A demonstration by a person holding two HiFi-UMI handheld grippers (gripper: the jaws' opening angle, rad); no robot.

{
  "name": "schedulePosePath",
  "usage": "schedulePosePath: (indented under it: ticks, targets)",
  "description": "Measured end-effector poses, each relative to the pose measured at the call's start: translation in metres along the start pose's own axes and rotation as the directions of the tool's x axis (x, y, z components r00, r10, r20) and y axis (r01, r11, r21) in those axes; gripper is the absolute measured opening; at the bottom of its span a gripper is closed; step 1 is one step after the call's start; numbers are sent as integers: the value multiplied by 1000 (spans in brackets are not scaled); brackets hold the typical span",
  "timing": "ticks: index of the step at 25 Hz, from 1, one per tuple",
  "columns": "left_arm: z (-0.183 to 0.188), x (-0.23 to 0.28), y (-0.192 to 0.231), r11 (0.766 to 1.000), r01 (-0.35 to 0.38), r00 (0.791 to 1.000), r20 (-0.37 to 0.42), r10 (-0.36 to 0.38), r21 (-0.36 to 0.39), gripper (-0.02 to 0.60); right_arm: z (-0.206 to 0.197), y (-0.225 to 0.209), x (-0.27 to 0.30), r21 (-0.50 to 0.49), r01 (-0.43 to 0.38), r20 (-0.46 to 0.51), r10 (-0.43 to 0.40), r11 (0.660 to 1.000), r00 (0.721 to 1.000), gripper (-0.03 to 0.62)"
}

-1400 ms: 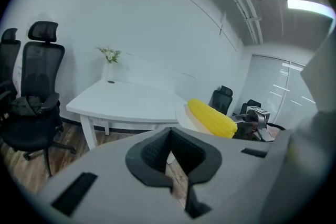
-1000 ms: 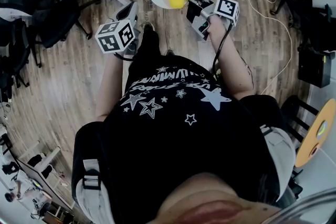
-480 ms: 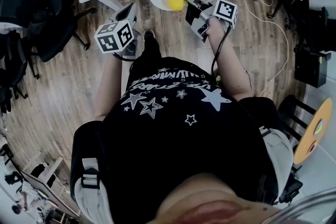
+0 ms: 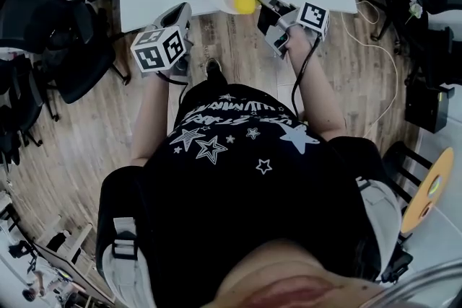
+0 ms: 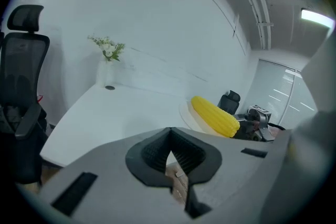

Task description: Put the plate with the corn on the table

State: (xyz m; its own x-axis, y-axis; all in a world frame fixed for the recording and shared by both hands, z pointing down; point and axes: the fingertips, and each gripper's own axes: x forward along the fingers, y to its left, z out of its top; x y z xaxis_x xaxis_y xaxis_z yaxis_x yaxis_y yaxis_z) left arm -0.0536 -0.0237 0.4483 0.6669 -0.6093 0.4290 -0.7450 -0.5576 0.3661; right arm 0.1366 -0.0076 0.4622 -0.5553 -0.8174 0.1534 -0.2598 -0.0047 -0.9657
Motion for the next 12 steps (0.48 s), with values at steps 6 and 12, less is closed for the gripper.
schedulePosePath:
  ticks: [6,12]
  targets:
    - [21,23,41,1000,2,1000,-8,-3,-22,5,16,4,42,13,5,15,-6,1000,1000,25]
    - [39,42,66,999,26,1000,-17,-27,-23,5,28,4,76,36,20,38,-22,999,999,23]
